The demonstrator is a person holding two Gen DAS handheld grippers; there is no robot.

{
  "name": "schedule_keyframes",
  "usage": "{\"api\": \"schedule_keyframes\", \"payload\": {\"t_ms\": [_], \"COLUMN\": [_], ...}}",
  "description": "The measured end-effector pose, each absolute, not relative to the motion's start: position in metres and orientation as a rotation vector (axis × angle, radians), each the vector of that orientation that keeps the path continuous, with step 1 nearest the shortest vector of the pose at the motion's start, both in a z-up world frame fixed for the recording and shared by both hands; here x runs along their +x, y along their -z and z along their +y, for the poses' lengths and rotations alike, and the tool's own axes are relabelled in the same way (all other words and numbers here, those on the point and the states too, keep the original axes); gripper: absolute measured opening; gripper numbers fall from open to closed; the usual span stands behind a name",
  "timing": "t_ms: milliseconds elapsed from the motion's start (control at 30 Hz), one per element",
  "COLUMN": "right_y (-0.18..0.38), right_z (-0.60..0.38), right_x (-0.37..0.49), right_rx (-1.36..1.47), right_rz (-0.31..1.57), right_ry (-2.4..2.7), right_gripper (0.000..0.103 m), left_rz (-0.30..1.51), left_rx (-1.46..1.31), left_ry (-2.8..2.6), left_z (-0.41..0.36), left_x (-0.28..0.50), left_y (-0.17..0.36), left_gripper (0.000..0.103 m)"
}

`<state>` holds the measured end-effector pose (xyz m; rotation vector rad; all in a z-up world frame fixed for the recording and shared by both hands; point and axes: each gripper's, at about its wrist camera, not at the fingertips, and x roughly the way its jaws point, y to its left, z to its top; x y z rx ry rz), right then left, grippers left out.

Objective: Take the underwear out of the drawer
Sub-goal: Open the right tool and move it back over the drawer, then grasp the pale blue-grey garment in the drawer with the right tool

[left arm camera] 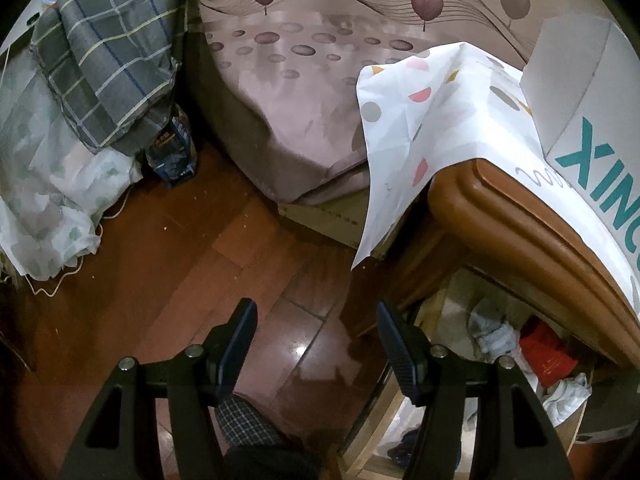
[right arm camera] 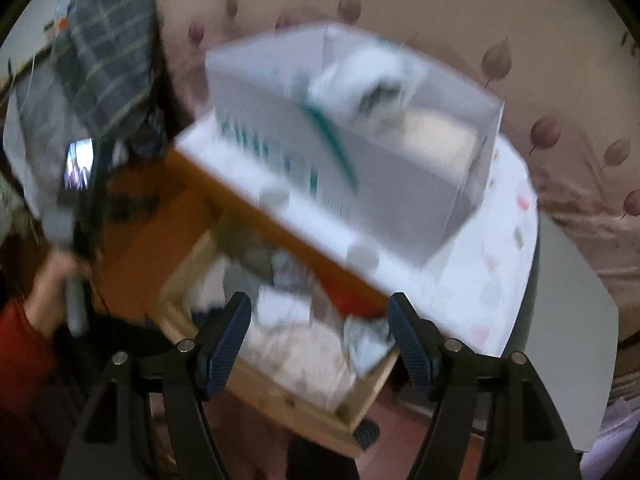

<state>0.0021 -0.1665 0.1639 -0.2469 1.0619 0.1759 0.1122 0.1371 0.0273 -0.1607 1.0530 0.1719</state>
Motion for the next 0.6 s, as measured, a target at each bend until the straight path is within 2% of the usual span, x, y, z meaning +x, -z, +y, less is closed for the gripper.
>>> {"api": "schedule_keyframes", "payload": {"t_ms": [233,600], "right_y": [-0.082,0.003], "right_z": [-0.189,-0.195], "right_x": [-0.002,0.018], "right_rx": [-0.275,-0.499], "right_rz": [1.217,1.256], "right_ry": [-0.208,-0.213], "right_gripper": [0.068,0.068], "left_rz": [1.065,1.076], "left_rx": [-0.179,-0.221], "left_ry": [-0.175,-0.202], "left_z": [0.140,0.149], "left_x": [0.113,0.113], "left_y": [-0.026,-0.024], "left_gripper": [0.063,0.063]}}
